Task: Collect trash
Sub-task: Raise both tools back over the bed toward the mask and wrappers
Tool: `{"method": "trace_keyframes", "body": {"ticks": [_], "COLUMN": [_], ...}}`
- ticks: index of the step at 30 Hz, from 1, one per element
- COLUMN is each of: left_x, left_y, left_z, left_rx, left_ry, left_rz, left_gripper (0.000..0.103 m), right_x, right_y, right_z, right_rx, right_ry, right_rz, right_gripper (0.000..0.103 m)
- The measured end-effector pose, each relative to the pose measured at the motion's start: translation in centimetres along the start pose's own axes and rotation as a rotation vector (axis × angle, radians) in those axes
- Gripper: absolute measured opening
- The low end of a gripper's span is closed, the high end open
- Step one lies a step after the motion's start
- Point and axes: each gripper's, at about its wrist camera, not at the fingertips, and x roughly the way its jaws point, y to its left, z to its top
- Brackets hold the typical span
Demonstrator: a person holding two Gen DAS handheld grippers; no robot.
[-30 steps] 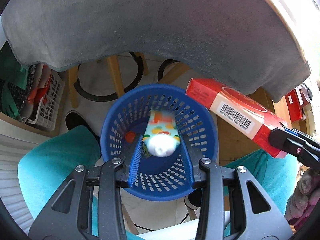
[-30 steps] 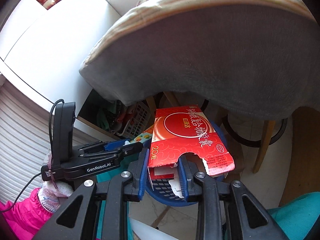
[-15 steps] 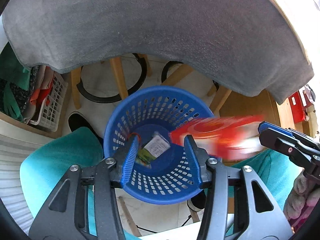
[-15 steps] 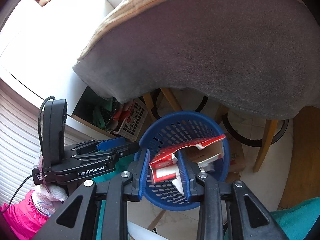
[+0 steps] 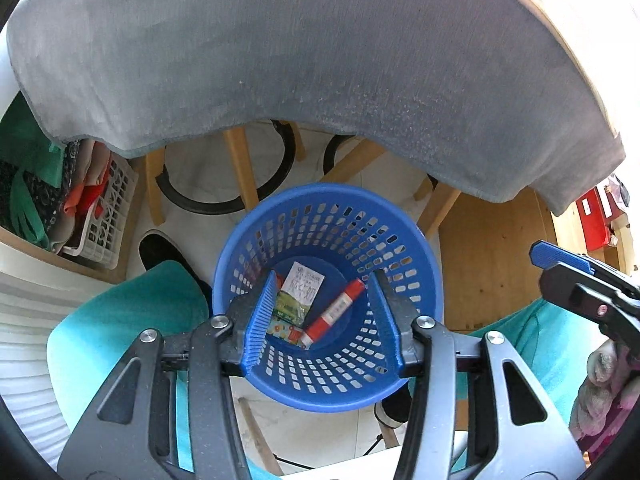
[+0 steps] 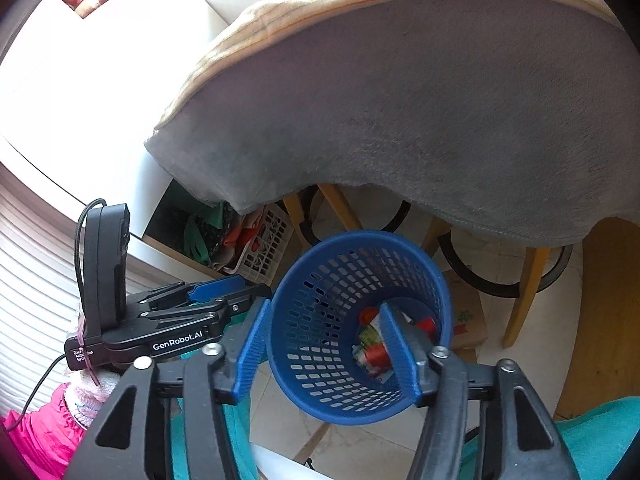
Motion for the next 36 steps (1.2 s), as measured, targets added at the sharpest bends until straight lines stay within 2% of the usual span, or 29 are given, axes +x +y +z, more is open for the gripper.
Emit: {"method": "trace_keyframes", "body": {"ticks": [8,11,17,21,23,26,31,34,36], "left_x": [-1.8,-3.0,-6.5,-9.1,-10.4,-12.1,-14.4,-15.3,-15.6], "left_y": [0.0,-0.1,0.2,0.3,0.4,0.6,0.7,0.5,0.1], "left_z": [1.1,1.8,4.2,6.4,7.7,9.8,13.9,16.3,18.1], "left_rx": [0.001,0.004,0.006,0.016,0.026,0.041,0.068,0.081,0.093], "left_ry": [-0.041,-0.072,-0.150,-0.216,-0.254,-0.298,-0.361,-0.390,-0.397], "left_rz": [-0.008,-0.012,-0.028,-0.032,-0.030,-0.032,-0.034,-0.054,-0.065], "left_gripper": [0.049,0.059,0.059,0.059,0.059,0.059,0.060,0.068,0.068], "right_x": [-2.4,-3.6,-6.3,-8.4,-9.6,-11.4,-13.8,-15.1,-15.9], "right_y": [-0.2,-0.1,0.6,1.0,1.4,1.7,1.6,1.3,1.3], "right_z": [0.9,1.4,2.7,3.9,4.7,6.1,9.3,11.1,12.5], "right_rx": [0.003,-0.002,-0.049,-0.101,-0.129,-0.166,-0.209,-0.228,-0.250], "right_ry": [-0.047,-0.066,-0.123,-0.175,-0.211,-0.267,-0.340,-0.383,-0.405], "right_rz": [-0.006,-0.005,-0.021,-0.035,-0.038,-0.044,-0.090,-0.117,-0.139], "right_gripper": [0.083,0.085,0.088,0.090,0.099,0.102,0.103,0.103,0.103]}}
